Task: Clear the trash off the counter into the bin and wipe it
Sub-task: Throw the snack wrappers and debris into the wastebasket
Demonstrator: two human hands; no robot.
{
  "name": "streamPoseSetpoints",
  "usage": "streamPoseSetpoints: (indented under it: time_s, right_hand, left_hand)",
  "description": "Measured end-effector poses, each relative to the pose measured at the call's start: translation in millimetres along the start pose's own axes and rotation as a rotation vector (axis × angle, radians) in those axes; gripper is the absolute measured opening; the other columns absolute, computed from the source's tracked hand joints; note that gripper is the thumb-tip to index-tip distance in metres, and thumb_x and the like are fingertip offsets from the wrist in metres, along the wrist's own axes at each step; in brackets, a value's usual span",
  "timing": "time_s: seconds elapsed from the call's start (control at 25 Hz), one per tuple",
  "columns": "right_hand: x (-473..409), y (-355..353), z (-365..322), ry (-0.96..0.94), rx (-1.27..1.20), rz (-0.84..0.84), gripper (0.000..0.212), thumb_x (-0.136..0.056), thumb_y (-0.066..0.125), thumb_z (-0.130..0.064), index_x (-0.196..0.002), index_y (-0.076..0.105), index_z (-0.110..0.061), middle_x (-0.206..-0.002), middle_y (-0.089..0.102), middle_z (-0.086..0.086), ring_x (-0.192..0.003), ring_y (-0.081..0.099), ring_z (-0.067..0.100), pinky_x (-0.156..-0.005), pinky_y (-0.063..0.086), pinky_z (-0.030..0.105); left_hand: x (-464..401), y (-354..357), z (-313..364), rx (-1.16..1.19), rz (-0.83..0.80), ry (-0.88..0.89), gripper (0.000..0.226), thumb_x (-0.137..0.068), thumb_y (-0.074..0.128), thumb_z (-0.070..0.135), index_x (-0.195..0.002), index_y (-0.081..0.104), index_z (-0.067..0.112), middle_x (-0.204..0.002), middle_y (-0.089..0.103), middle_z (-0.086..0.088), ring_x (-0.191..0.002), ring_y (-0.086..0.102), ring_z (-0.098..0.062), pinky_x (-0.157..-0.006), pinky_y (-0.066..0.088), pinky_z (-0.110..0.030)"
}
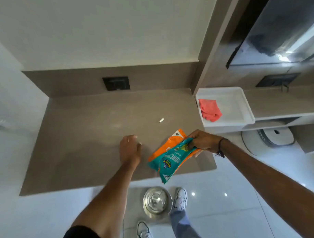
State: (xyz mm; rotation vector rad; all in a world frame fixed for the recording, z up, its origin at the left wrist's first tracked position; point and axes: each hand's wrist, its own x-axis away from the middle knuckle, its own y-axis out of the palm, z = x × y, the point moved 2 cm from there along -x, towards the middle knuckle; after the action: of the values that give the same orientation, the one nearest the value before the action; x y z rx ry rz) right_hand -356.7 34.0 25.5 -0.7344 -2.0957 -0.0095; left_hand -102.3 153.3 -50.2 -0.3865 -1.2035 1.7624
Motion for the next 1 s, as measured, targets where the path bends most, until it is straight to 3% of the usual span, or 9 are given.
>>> streamPoseSetpoints:
  time_s: [0.08,0.16,0.24,0.4,0.56,0.64,0.76,0.88,1.0]
  right_hand:
    - [11,36,21,-0.003,-0.005,0.024,0.031,-0.092,0.054,0.007,-0.099,0.077,-0.012,-0.083,0.078,0.007,-0.067,0.075,0.019,-0.051,0.059,0.023]
    - [18,68,47,0.003,0.070,0.038,0.033,-0.091,0.054,0.007,-0.104,0.079,-0.010,-0.092,0.077,0.011,-0.074,0.076,0.025,-0.051,0.060,0.024]
    - [16,98,78,-0.001,0.208,0.062,0.039,-0.088,0.051,0.007,-0.109,0.078,-0.011,-0.099,0.077,0.013,-0.073,0.077,0.028,-0.049,0.060,0.023]
    - [-13,159,143,0.031,0.304,0.269,0.051,-0.083,0.046,0.004,-0.112,0.078,-0.023,-0.100,0.077,0.007,-0.047,0.064,0.009,-0.043,0.054,0.016]
    - [-66,210,191,0.114,0.261,0.351,0.042,-0.086,0.053,-0.005,-0.116,0.076,-0.024,-0.103,0.077,0.012,-0.082,0.074,0.029,-0.073,0.063,0.039]
    - [-97,226,212,0.162,0.195,0.362,0.046,-0.085,0.048,-0.003,-0.117,0.075,-0.021,-0.104,0.076,0.016,-0.089,0.073,0.036,-0.077,0.062,0.048]
    - [-135,246,239,0.210,0.212,0.342,0.051,-0.083,0.045,0.000,-0.122,0.071,-0.020,-0.110,0.073,0.018,-0.099,0.070,0.039,-0.083,0.061,0.046]
    - [-148,255,257,0.239,0.198,0.321,0.040,-0.088,0.057,-0.013,-0.127,0.065,-0.017,-0.115,0.072,0.018,-0.107,0.067,0.039,-0.088,0.056,0.042]
    - [-124,253,255,0.211,0.148,0.376,0.032,-0.088,0.062,-0.020,-0.119,0.068,-0.013,-0.112,0.074,0.014,-0.103,0.069,0.034,-0.086,0.058,0.040]
  left_hand:
    - [12,24,-21,-0.211,-0.053,0.109,0.058,-0.102,0.046,0.034,-0.154,0.036,0.011,-0.163,0.031,-0.017,-0.154,0.026,-0.033,-0.127,0.018,-0.045]
    - [17,42,-32,-0.303,-0.029,0.145,0.064,-0.104,0.036,0.039,-0.161,0.020,0.014,-0.171,0.012,-0.013,-0.159,0.010,-0.034,-0.129,0.008,-0.050]
    - [18,53,-38,-0.361,0.016,0.177,0.065,-0.103,0.032,0.040,-0.162,0.020,0.015,-0.172,0.012,-0.014,-0.159,0.012,-0.035,-0.128,0.010,-0.055]
    - [9,67,-49,-0.370,0.078,0.180,0.065,-0.101,0.028,0.042,-0.160,0.024,0.014,-0.170,0.019,-0.014,-0.158,0.017,-0.034,-0.127,0.017,-0.058]
    - [4,76,-55,-0.379,0.157,0.195,0.065,-0.101,0.027,0.043,-0.160,0.022,0.015,-0.170,0.018,-0.012,-0.158,0.017,-0.033,-0.127,0.017,-0.058]
    - [2,81,-58,-0.399,0.197,0.192,0.065,-0.101,0.026,0.045,-0.160,0.021,0.016,-0.171,0.018,-0.011,-0.159,0.016,-0.032,-0.128,0.017,-0.057]
    - [-2,83,-60,-0.418,0.233,0.195,0.065,-0.102,0.023,0.047,-0.160,0.019,0.019,-0.171,0.017,-0.010,-0.159,0.016,-0.030,-0.128,0.015,-0.056]
    - [-3,87,-62,-0.434,0.261,0.202,0.064,-0.102,0.024,0.047,-0.160,0.019,0.020,-0.171,0.017,-0.009,-0.159,0.016,-0.030,-0.128,0.015,-0.056]
    - [-1,83,-61,-0.411,0.250,0.196,0.064,-0.102,0.025,0.047,-0.160,0.020,0.020,-0.171,0.017,-0.009,-0.159,0.016,-0.030,-0.128,0.015,-0.056]
